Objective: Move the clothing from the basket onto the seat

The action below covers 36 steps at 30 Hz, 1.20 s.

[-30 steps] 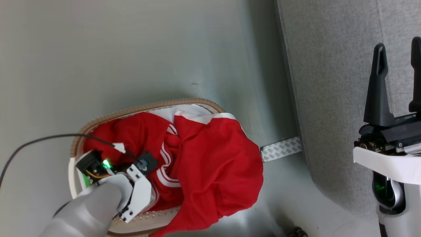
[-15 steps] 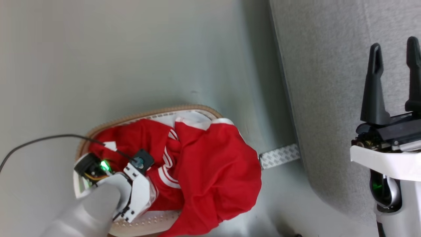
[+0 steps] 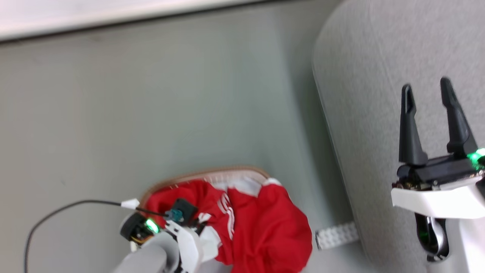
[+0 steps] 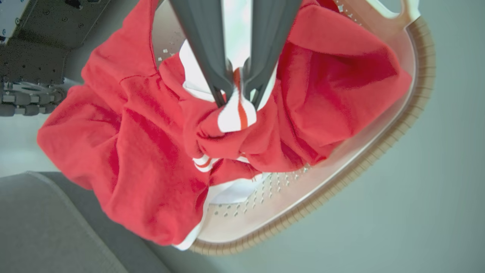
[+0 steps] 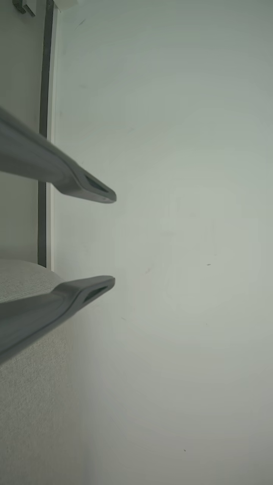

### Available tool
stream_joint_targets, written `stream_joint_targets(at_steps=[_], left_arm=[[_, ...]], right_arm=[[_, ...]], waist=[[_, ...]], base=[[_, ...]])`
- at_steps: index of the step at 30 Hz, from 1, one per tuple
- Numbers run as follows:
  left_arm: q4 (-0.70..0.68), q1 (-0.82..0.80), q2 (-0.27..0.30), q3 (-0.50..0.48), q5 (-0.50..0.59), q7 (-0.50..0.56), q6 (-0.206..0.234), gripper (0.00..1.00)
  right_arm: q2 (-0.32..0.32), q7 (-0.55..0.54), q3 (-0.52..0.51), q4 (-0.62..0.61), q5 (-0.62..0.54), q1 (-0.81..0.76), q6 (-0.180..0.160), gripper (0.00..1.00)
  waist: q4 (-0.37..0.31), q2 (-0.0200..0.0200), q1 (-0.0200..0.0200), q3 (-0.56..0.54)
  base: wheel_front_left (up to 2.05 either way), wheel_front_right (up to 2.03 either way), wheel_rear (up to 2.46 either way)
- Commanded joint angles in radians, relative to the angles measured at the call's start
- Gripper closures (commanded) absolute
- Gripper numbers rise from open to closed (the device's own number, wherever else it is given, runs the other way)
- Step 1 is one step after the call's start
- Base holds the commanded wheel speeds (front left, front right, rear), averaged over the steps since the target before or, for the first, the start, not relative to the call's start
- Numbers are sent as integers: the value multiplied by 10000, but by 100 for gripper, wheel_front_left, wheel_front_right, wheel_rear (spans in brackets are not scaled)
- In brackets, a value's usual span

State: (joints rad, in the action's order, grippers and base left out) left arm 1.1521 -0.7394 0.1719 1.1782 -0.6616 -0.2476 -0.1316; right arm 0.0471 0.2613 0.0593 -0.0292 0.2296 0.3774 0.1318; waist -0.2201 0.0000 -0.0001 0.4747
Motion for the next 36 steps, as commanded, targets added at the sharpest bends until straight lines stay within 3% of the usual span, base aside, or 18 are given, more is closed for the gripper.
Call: stream_joint_targets(at_steps=[1,10,22,36], left_arm=[[-141,283,-30,-70,-261,-89,10,100],[-1446,1164,161,-915,-842,-176,23,100],[-5665,2800,1103,-3449,-271,-176,438,100],[-9310,2776,1430,-4778,-758,21,966,100]], right_arm=[[25,23,-28,120,-63,-247,-21,0],[24,23,-104,524,98,-1030,-23,0],[24,23,192,862,427,-1934,-23,0],[22,23,852,1117,666,-2354,-21,0]], waist=[[563,0,1,-1202],[1052,0,1,-2822],[1598,0,1,-4267],[1826,0,1,-5096]], base=[[0,0,0],[0,0,0],[0,0,0],[0,0,0]])
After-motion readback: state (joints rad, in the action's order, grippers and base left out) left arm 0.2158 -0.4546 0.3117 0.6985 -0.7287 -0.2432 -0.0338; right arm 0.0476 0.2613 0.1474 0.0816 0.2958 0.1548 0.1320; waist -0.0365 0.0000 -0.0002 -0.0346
